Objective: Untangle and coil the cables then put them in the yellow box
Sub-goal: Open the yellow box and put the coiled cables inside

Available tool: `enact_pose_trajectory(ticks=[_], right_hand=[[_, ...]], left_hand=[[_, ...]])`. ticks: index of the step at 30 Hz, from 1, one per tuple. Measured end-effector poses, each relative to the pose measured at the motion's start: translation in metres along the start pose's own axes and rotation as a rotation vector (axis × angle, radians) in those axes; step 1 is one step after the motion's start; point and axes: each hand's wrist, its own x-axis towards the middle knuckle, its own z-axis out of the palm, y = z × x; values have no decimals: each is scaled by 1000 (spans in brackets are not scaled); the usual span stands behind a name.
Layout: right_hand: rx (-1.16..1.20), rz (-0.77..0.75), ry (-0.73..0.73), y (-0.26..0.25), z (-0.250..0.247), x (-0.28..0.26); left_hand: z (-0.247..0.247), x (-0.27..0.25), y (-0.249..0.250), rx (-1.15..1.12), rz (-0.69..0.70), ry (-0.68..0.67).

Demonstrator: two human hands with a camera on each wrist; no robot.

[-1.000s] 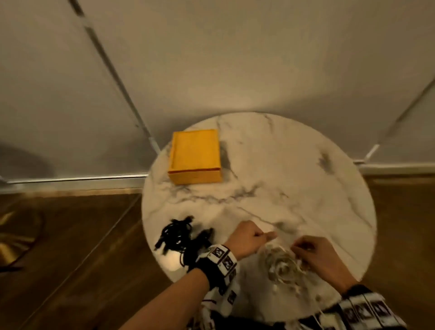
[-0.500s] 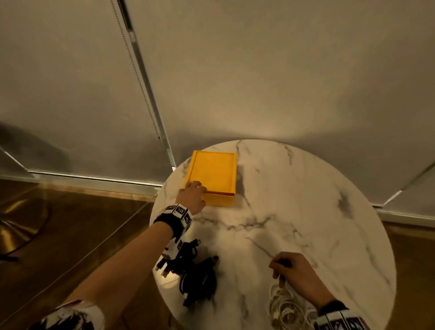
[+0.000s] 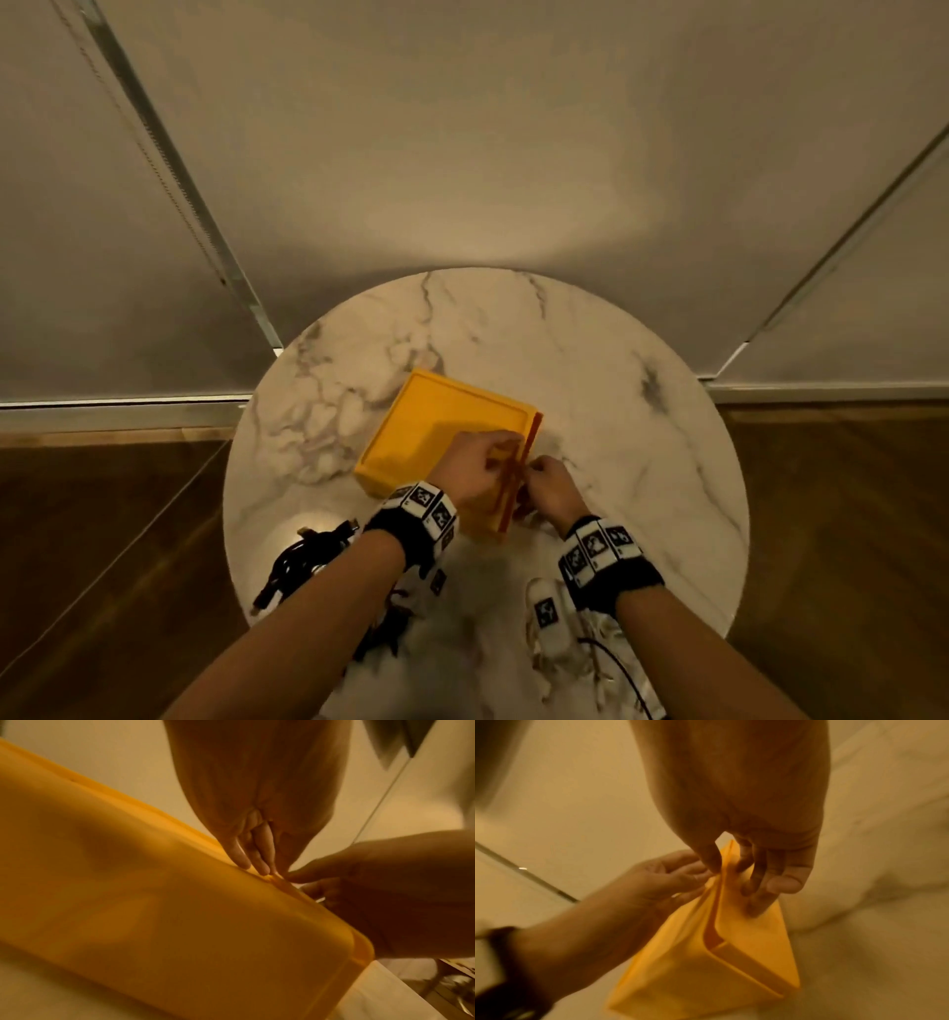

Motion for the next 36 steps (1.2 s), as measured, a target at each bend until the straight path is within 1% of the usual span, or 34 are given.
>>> enact_pose_trajectory(ticks=[1,4,6,8,10,13,15,16,19,21,26,30,33,36], right_hand=[[23,16,17,2,-3,2],[48,20,47,9,-8,3],[33,-13,70,14,-6,2],[4,-47,77,14,-4,4],[22,-29,54,8,-1,7],[184,102,-115,-2,5,8],[279,152,-189,-3,12,2],[317,158,-191,-2,15,-1],[397,142,-171,7,21,-8],[458,145,-148,12,24,-14],[648,168,-93,21,29,-31],[723,164,-56,35,32,-44],[769,161,-31,42,36,-50],[760,180,-102,39,31,-50]], left_hand=[[3,2,-1,68,19,-28],[9,-3,-7,418,48,-153],[16,-8,-8,546,19,-164],[22,-10,-3,551,-31,-167],[22,-5,-3,574,-37,-198],[-1,8,-14,611,78,-202],[-21,20,-21,644,149,-263],[-29,25,-24,666,146,-301],[-45,37,-23,736,43,-388],[-48,42,-20,762,33,-415],[-50,55,-16,761,22,-406],[-58,68,-15,810,26,-377],[-59,77,-18,847,45,-403],[-58,82,-17,861,85,-417]])
